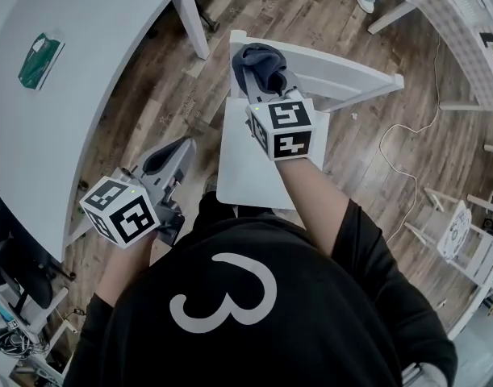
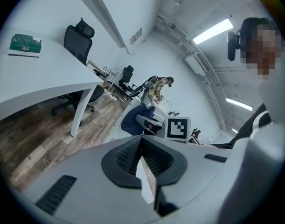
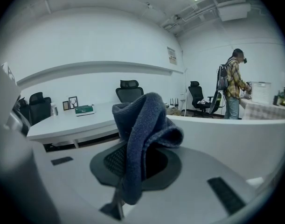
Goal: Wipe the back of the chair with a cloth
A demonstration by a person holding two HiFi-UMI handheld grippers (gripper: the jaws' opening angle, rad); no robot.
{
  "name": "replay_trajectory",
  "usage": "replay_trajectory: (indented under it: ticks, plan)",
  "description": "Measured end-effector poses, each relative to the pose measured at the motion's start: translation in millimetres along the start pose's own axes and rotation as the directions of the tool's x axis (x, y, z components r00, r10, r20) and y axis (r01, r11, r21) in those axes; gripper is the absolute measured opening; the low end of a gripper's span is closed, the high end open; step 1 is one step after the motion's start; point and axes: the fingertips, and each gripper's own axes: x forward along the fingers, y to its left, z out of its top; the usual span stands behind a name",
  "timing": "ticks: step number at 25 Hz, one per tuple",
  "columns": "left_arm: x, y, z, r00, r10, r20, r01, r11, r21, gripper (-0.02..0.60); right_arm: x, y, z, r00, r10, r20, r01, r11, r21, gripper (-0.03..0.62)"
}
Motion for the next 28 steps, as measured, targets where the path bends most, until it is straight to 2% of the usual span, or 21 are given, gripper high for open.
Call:
replay_trajectory:
  ticks: [4,11,23,28]
  plan:
    - [-3.9,3.3,-1.4,1.0,0.018,0.01,-0.018,1.0,-0.014,0.014,3.6,-0.2,-1.0,0.999,-0.031,-0.009,0.032,0.999,0.022,0.051]
    - [-4.8,6.1,-8.2,0.999,0.032,0.009,-0.032,0.999,-0.04,0.014,1.5,-7.0,-4.0,0.999,-0.036,-0.011,0.037,0.998,0.042,0.051]
    - [6.7,-4.0,-11.2,0.999,0.039,-0.019,-0.04,0.999,-0.023,0.014,-10.4,-36.0,-11.5,0.998,-0.057,-0.02,0.058,0.997,0.047,0.051]
    - [20.7,-14.3,-16.2,0.999,0.016,-0.032,-0.016,1.0,-0.006,0.014,-21.0,-49.7,-11.8,0.998,-0.058,-0.008,0.059,0.997,0.055,0.051]
